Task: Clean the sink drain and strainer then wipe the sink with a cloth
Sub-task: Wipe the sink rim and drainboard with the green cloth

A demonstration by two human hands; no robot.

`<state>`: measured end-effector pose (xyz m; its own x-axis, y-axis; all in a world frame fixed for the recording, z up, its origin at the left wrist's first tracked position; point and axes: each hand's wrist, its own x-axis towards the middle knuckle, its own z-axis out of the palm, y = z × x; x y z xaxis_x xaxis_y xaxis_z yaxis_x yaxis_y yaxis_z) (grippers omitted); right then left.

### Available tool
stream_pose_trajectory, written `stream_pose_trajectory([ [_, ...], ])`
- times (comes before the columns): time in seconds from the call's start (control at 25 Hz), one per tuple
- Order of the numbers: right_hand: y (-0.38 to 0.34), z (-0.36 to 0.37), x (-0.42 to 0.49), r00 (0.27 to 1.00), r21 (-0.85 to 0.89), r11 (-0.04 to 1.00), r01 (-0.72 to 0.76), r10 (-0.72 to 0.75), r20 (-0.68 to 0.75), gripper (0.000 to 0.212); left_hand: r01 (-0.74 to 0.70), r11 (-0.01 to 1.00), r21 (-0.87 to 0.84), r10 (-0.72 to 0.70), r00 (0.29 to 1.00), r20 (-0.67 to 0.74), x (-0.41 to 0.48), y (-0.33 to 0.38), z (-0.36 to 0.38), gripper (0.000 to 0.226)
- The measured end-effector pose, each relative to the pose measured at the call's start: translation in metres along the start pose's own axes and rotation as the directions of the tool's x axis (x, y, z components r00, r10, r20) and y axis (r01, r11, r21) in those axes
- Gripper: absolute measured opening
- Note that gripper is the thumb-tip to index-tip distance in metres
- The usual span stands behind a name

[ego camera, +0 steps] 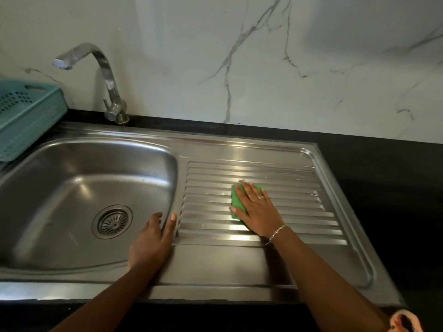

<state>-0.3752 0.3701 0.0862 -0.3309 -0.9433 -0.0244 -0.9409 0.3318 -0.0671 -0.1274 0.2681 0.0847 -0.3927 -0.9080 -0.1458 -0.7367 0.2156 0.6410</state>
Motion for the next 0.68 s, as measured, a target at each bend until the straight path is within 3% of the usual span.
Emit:
stream_pose_trajectory([
  [0.16,0.065,-0.007,-0.030,0.992,-0.020,0.993,-0.120,0.121,0.029,0.073,-0.018,1.000,-0.006,0.018,1.000,0.007,-0.001,0.000,-0.001,0.070],
  [0.36,0.133,-0.014,-0.056,0.963,0.016,0.963,-0.268,0.267,0.047,0.063,-0.037,0.999,0.022,0.037,0.999,0.008,-0.002,0.004,-0.001,0.081],
  [0.68,0.145,-0.009,-0.064,0.912,0.031,0.911,-0.411,0.411,0.010,0.063,-0.043,0.995,0.087,0.041,0.999,0.028,0.000,0.003,0.001,0.079],
])
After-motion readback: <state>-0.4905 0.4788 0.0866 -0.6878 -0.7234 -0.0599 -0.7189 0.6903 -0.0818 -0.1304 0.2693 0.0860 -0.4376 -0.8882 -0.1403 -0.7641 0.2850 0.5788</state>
